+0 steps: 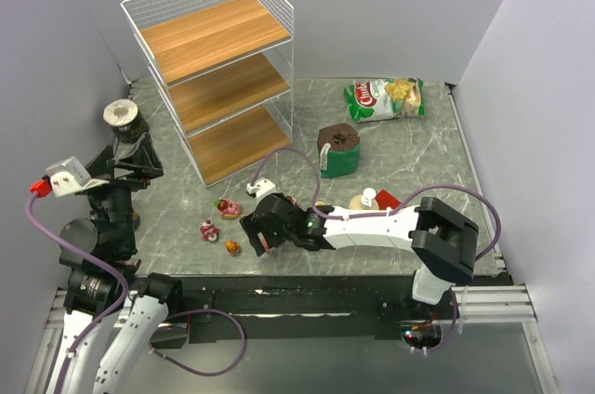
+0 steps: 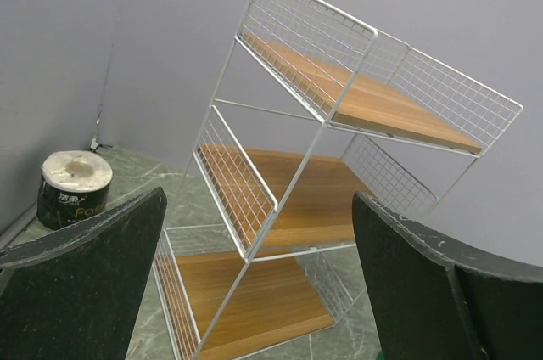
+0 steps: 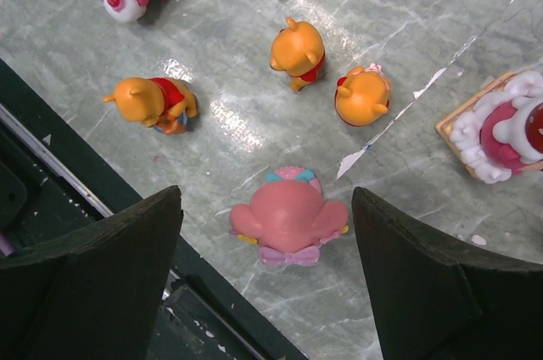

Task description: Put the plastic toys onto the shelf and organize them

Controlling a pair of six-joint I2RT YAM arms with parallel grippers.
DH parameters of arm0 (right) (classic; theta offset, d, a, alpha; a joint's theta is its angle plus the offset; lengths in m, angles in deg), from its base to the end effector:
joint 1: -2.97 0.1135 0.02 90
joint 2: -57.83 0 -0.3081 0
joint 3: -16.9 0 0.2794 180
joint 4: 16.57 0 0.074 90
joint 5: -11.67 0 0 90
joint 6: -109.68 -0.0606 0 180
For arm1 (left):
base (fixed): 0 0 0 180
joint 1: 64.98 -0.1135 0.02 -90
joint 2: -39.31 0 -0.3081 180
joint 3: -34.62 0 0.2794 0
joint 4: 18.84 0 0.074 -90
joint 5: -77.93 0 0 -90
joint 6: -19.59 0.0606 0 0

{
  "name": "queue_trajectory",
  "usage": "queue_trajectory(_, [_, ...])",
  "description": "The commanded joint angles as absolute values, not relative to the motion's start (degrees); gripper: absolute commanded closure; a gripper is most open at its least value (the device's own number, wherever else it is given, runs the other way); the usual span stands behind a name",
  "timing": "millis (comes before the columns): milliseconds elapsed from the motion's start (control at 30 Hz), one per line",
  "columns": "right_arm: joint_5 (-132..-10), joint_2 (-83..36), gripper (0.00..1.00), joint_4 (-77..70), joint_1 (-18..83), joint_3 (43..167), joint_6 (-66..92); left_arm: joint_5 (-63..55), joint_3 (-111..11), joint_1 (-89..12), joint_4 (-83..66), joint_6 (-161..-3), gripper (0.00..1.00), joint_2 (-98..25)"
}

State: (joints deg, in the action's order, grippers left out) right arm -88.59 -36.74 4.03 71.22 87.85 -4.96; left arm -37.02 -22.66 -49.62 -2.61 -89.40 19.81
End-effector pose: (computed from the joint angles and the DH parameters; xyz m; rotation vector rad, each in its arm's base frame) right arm 0.1569 0.3641 0.2155 -0.8083 2.2657 0.5868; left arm 0.0746 0.0060 0.4349 -0.4191 1.1622 -0.2617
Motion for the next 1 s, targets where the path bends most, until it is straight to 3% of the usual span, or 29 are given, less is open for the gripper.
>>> queue_trajectory(0, [-89.4, -38.5, 0.13, 3.8, 71.7, 87.7, -5.8, -38.2, -22.3, -49.5, -5.1, -89.2, 0.04, 19.7])
queue_trajectory(167, [-90.5, -39.8, 0.04, 5.8, 71.7, 88.1, -5.5, -38.5, -22.0, -49.5, -5.2, -89.1, 0.04, 19.2])
queue_trajectory(333, [-90.6, -40.5, 0.03, 5.6, 71.8, 87.8, -5.5, -38.8, -21.6, -49.5, -5.4, -89.0, 0.04, 18.6])
queue_trajectory(700, [-89.7, -42.5, 0.13, 4.9, 71.7, 87.7, -6.5, -39.4, -21.1, -49.5, -5.6, -89.0, 0.04, 18.6])
queue_trajectory(967, [-90.5, -43.2, 0.25, 4.4, 71.8, 87.7, -6.8, -39.5, -21.0, -49.5, -5.6, -89.0, 0.04, 18.5])
